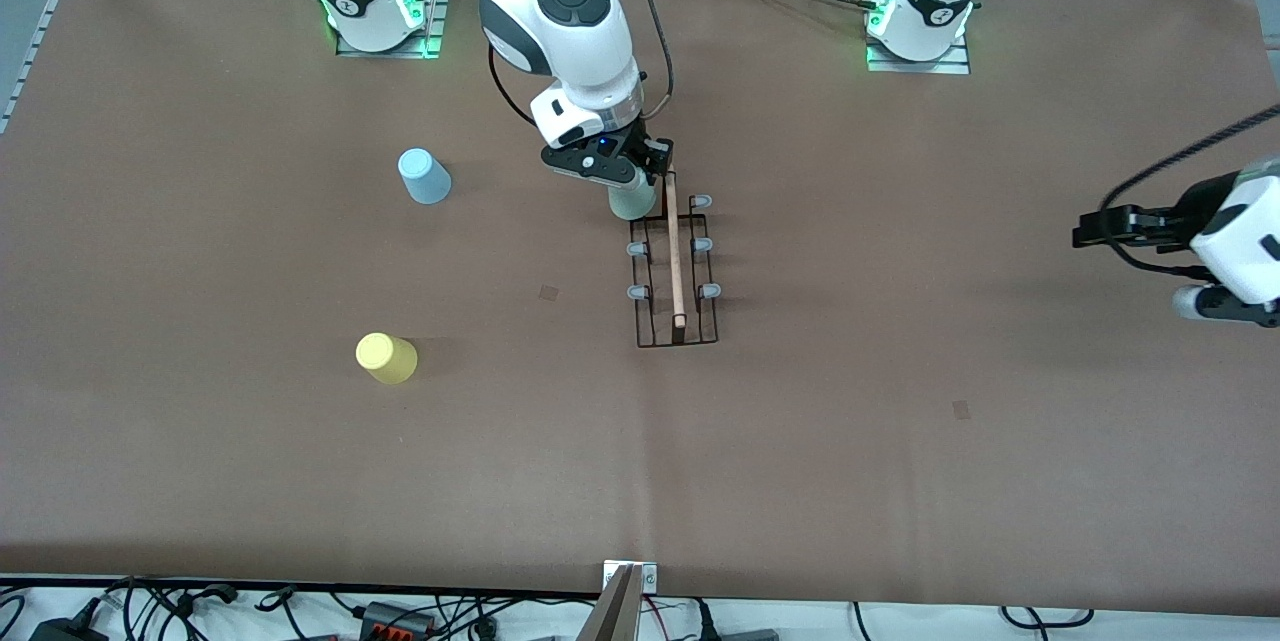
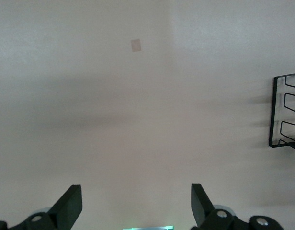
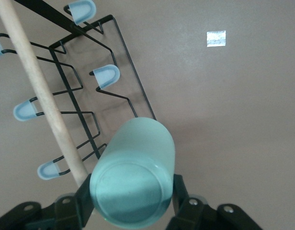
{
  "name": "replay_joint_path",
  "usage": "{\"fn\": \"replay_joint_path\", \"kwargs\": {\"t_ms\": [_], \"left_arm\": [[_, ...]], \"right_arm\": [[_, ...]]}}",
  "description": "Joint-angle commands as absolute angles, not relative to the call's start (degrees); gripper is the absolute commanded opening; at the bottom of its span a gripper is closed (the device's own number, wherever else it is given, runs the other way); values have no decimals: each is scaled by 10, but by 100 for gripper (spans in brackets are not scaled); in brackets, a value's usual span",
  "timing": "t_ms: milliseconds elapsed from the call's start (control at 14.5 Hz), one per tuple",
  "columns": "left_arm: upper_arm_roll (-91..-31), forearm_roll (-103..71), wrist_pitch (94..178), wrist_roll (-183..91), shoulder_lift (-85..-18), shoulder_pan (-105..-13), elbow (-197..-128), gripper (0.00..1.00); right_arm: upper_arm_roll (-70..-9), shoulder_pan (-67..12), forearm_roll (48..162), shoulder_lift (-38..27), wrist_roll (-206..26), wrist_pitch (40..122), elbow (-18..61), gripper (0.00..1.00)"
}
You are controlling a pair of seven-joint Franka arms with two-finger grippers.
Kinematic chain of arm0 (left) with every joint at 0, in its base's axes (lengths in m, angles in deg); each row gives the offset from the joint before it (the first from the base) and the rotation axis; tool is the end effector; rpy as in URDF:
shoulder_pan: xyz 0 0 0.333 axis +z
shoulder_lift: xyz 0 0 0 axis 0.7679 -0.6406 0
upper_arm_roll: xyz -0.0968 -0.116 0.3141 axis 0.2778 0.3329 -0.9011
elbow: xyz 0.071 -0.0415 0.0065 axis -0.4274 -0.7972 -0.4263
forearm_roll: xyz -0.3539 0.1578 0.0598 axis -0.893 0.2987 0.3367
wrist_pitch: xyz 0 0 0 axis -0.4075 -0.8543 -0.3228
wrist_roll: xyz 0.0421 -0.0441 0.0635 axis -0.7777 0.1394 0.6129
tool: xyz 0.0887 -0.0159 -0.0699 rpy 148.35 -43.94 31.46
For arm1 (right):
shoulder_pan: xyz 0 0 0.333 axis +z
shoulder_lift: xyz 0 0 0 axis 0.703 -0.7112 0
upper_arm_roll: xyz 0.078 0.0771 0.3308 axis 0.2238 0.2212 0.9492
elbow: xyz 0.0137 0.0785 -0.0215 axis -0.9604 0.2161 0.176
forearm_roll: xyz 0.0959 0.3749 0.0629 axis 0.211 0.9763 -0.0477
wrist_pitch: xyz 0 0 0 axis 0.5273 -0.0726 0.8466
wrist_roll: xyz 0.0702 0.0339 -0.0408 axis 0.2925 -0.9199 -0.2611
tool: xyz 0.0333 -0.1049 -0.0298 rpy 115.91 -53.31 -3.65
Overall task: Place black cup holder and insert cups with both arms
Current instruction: 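Move the right gripper to the yellow cup and grasp it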
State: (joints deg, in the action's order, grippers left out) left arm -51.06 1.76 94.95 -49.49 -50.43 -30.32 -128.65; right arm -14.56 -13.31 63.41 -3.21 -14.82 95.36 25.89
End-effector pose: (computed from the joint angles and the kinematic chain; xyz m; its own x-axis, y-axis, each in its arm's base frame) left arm 0.6528 -0.0002 0.5859 0.9753 -0.0566 -0.2134 -0.0496 -0.9980 0.0381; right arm 0.4369 0.4992 0.3821 0.9507 -0.3097 -0.0135 -0.3090 -0.9431 -0.1228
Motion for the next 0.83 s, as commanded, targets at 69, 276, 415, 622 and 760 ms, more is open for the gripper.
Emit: {"fn": "replay_joint_path", "kwargs": {"t_ms": [69,276,415,622,760], "left_arm": [[-516,30,959,-494,-509,-305,-1268,100],[-677,-6,1047,-500,-388,-421,-1403,100],[-784,-92,1112,-505,-344,-487,-1483,100],[-799,-105,1164,-579,-299,-494,-1544,100],[-799,-105,1189,-612,-248,-495,-1611,100]], "right_arm": [[-144,-137,617,-41,-147,946,233,100],[-144,-194,605,-5,-237,860,229,100],[-145,-264,601,7,-401,806,236,100],[-152,-352,561,-5,-562,815,242,100],[-163,-391,540,-20,-607,862,264,100]]}}
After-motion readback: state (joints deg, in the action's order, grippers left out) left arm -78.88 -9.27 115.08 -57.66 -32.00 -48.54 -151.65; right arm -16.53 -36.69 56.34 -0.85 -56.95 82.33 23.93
